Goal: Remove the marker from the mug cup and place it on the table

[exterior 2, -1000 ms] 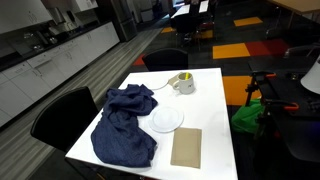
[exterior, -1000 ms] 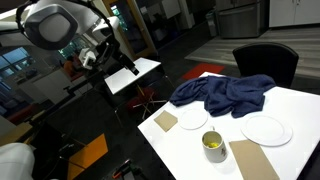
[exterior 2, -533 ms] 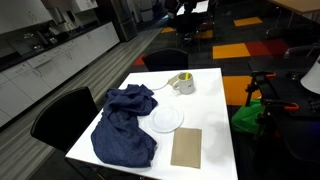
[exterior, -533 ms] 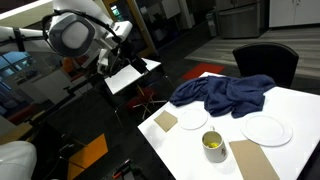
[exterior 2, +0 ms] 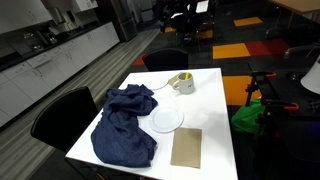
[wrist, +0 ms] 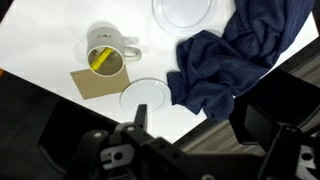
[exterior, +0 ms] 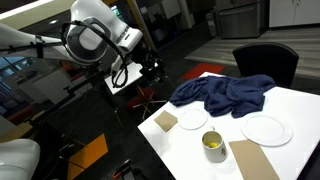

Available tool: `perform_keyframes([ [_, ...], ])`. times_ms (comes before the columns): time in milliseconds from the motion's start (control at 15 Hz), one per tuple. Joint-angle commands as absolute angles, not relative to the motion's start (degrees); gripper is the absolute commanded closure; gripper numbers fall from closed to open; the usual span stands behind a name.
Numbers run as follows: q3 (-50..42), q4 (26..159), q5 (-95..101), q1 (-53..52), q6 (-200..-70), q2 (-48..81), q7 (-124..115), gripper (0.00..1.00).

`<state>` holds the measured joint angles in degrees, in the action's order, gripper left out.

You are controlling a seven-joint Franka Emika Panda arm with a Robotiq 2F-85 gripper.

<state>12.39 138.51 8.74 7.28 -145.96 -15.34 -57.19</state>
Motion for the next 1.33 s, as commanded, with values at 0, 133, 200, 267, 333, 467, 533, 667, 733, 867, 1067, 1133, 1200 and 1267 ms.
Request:
perform_keyframes([
  [0, 13.2, 135.7, 15.9, 10.0, -145.4, -11.3, -72.0, 0.00],
  [133, 12.5, 134.8, 19.6, 10.1, -144.6, -9.3, -80.3, 0.00],
  [200, 12.0, 134.5, 21.2, 10.1, -144.3, -8.2, -84.1, 0.00],
  [267, 11.3, 134.1, 22.4, 9.6, -143.8, -7.1, -87.2, 0.00],
  [333, 10.7, 133.8, 23.9, 9.3, -143.4, -6.0, -90.4, 0.00],
  [467, 9.1, 133.1, 25.0, 8.1, -142.4, -3.4, -94.5, 0.00],
  [533, 8.2, 132.9, 25.0, 7.6, -141.9, -2.1, -96.0, 0.00],
  [667, 6.3, 132.7, 23.4, 6.4, -141.7, 0.3, -96.9, 0.00],
  [733, 5.3, 132.5, 23.4, 5.9, -141.5, 1.4, -97.5, 0.00],
  [867, 3.4, 132.3, 22.4, 4.9, -142.1, 3.7, -98.2, 0.00],
  [1067, 0.5, 132.2, 23.1, 3.6, -143.7, 6.4, -101.2, 0.00],
  [1133, -0.4, 132.0, 23.4, 3.1, -143.6, 7.2, -102.5, 0.00],
  [1200, -1.2, 131.9, 23.5, 2.6, -144.1, 8.2, -103.6, 0.00],
  [1267, -1.9, 131.7, 23.8, 2.2, -144.2, 9.1, -104.7, 0.00],
])
